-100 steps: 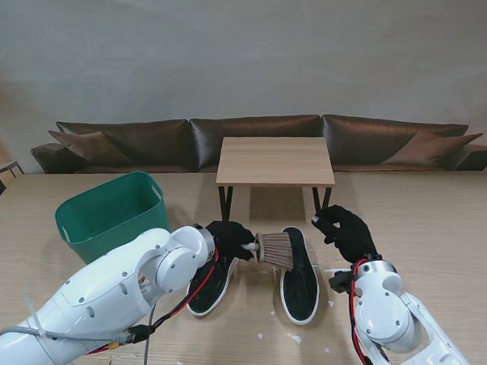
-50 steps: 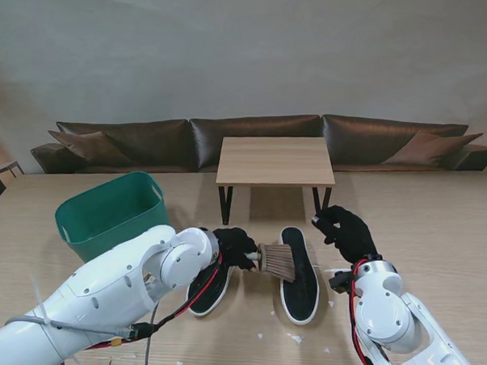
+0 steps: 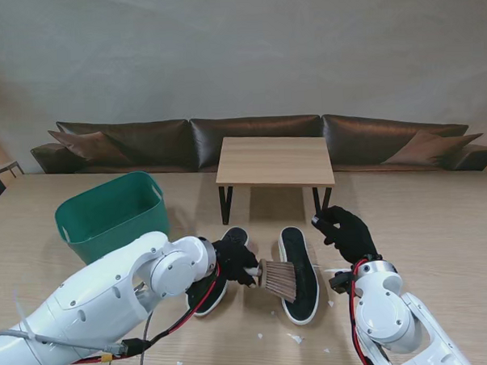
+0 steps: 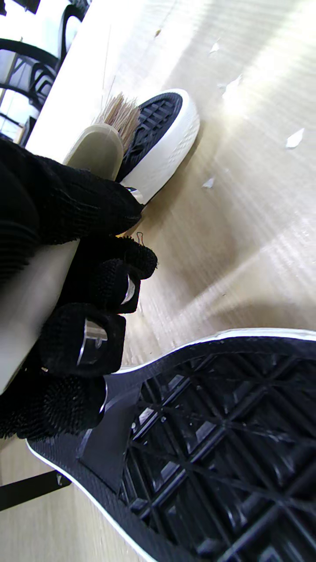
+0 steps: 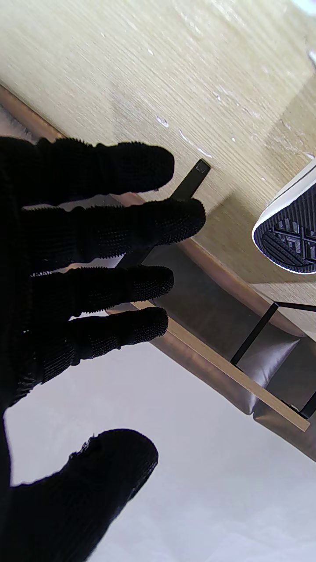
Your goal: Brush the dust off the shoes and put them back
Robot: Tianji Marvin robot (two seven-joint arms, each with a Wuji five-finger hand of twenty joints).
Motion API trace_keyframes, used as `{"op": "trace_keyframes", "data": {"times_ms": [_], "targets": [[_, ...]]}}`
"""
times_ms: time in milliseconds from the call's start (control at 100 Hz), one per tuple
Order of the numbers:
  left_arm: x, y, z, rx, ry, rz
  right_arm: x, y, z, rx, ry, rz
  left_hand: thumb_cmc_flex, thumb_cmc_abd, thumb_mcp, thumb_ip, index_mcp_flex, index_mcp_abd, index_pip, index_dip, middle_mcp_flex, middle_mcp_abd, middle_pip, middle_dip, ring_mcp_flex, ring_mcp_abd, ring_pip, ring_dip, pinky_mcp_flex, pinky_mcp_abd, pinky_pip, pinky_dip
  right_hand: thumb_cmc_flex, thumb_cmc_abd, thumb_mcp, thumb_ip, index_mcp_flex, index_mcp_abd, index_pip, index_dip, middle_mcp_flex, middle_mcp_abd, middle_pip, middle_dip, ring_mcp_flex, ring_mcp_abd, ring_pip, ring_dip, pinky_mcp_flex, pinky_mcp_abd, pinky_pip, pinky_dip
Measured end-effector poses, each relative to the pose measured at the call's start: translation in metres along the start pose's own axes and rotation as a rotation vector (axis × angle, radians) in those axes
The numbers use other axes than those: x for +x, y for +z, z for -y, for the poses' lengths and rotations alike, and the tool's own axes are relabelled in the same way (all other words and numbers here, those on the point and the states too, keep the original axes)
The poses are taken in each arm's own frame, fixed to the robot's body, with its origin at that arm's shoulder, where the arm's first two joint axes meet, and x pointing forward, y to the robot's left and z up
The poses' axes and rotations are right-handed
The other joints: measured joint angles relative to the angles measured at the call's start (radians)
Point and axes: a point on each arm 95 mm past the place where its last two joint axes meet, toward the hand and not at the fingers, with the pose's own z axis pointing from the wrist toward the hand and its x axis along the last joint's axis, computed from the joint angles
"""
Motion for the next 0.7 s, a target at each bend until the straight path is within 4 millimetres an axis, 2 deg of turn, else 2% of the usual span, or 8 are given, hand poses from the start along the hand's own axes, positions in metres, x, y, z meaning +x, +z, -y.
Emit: {"op": "trace_keyframes", "data": {"times_ms": [370,530,700], "targets": [[0.009,-0.02,-0.002,0.011,0.009,-0.033,0.0,0.0,0.0,0.001,0.002,0.001,0.0,0.0,0.0,0.0,0.0,0.0,0.0,0.0,0.0,0.0,0.0,0.0,-0.002,0.0,0.0,0.0,-0.002,0.0,0.0,0.0,0.0,0.0,0.0,0.0,0.0,0.0,0.0,0.0,0.0,0.0,0.0,0.0,0.0,0.0,0.0,0.0,0.0,0.0,0.0,0.0],[0.001,-0.031,-0.002,0.068,0.013,-0.016,0.0,0.0,0.001,0.001,0.002,0.001,0.0,0.0,0.0,0.0,0.0,0.0,0.0,0.0,0.0,0.0,0.0,0.0,-0.002,0.0,0.0,0.0,-0.002,0.0,0.0,0.0,0.0,0.0,0.0,0.0,0.0,0.001,0.0,0.0,0.0,0.0,0.0,0.0,0.0,0.0,0.0,0.0,0.0,0.0,0.0,0.0],[-0.01,-0.048,0.007,0.158,0.005,0.022,0.0,0.0,0.001,0.003,0.003,0.002,0.0,0.0,0.0,0.0,0.0,0.0,0.0,0.0,0.0,0.0,0.0,0.0,-0.002,0.0,0.0,0.0,-0.002,0.0,0.0,0.0,0.0,0.0,0.0,0.0,0.0,0.005,0.0,0.0,0.0,0.001,0.0,0.0,0.0,0.0,0.0,0.0,0.0,0.0,0.0,0.0]]}}
